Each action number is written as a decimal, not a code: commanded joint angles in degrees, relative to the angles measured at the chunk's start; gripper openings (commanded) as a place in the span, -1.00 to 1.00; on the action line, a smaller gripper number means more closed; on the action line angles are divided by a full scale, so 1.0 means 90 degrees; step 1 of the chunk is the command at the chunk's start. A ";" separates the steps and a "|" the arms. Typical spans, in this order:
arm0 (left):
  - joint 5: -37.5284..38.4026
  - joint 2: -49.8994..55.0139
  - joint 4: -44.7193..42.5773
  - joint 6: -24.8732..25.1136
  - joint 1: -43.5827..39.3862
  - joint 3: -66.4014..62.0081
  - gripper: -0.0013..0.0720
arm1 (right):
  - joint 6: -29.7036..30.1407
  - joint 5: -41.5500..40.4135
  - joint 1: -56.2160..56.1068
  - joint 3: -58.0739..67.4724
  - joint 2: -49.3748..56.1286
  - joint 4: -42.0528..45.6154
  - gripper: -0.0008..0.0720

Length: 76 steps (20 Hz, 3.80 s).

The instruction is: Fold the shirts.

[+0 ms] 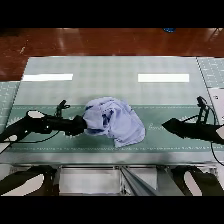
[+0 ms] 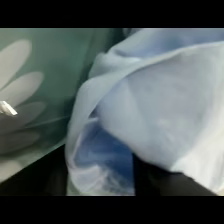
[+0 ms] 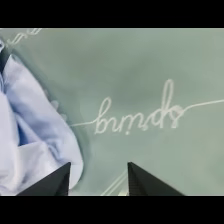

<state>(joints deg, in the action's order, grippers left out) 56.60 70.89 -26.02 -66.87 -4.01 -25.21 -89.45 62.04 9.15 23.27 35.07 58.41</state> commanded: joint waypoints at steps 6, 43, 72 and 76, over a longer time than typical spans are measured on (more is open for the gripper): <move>0.0393 0.0508 0.0243 0.0639 -0.0401 -0.0974 -0.92 | -0.0437 -0.1435 -0.1846 -0.0415 0.0763 -0.0726 0.14; 0.2351 -0.3905 -0.4728 -0.1477 0.0901 -1.0270 -0.92 | 0.0051 0.3332 -0.1304 1.1208 0.0323 0.3752 -0.92; 0.1554 0.3062 -0.5445 -0.2152 0.0605 -0.8762 0.42 | 0.0374 0.0882 -0.0457 0.8796 0.7135 0.0874 0.15; 0.3235 0.2922 -0.5853 -0.2079 0.1081 -0.8259 0.42 | -0.0197 0.2890 0.0435 0.8522 0.6751 0.2618 0.14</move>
<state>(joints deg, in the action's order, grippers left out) 75.48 97.45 -76.05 -85.95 3.36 -102.02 -88.23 75.70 8.16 101.30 97.17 73.12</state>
